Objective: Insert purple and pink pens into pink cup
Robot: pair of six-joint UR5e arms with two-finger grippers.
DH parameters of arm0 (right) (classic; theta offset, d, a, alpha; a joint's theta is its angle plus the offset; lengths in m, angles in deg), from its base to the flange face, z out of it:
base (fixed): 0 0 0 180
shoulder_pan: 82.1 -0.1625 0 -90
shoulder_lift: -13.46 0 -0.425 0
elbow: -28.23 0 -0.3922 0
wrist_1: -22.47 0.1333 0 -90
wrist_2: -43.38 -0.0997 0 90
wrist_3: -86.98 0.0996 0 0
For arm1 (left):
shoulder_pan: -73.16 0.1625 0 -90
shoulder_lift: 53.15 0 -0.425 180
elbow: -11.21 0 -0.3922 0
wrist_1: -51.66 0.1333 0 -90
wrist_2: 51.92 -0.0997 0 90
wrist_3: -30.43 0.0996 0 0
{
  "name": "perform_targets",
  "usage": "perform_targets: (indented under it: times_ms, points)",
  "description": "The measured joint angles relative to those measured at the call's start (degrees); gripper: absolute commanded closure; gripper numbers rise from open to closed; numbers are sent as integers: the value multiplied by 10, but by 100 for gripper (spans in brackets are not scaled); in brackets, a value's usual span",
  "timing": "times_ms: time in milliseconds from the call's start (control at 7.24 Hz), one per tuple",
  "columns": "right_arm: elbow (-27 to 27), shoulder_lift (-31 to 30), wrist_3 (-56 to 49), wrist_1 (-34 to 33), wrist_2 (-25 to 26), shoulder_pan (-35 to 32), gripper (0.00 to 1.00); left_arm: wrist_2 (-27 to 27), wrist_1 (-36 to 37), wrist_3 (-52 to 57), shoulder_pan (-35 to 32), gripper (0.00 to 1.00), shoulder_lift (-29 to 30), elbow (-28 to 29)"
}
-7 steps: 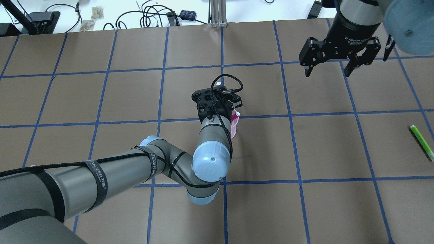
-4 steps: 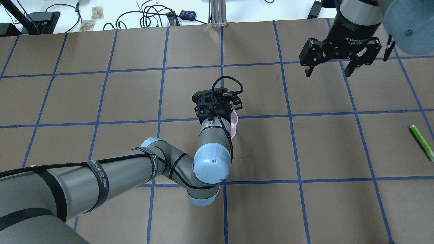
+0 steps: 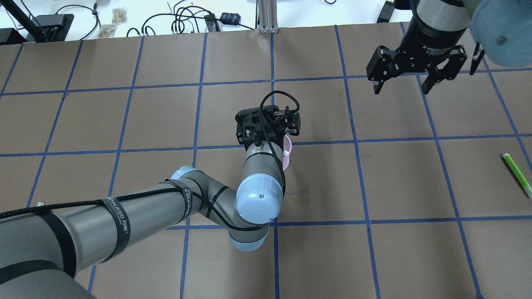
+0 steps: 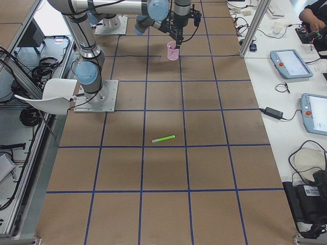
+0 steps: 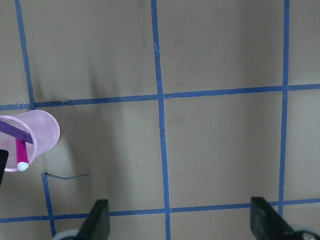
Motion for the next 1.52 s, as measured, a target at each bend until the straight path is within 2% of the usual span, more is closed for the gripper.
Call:
perform_targets:
  times_ms: [138,276,829,967,1244,1520]
  points:
    - [0,-1,0,0,1,0,0,4,-36,2,4,0,-5,5]
    - [-1,-2,1,1,2,1,0,6,-101,2,7,0,-13,18]
    - [-1,-6,3,1,4,1,0,30,-447,3,33,0,-87,125]
    - [-1,-6,3,0,5,1,0,50,-510,5,52,0,-109,144]
    - [-3,-7,9,-2,6,1,0,114,-634,56,131,0,-157,161]
    - [-3,-11,42,-1,4,1,0,210,-817,83,222,0,-195,208]
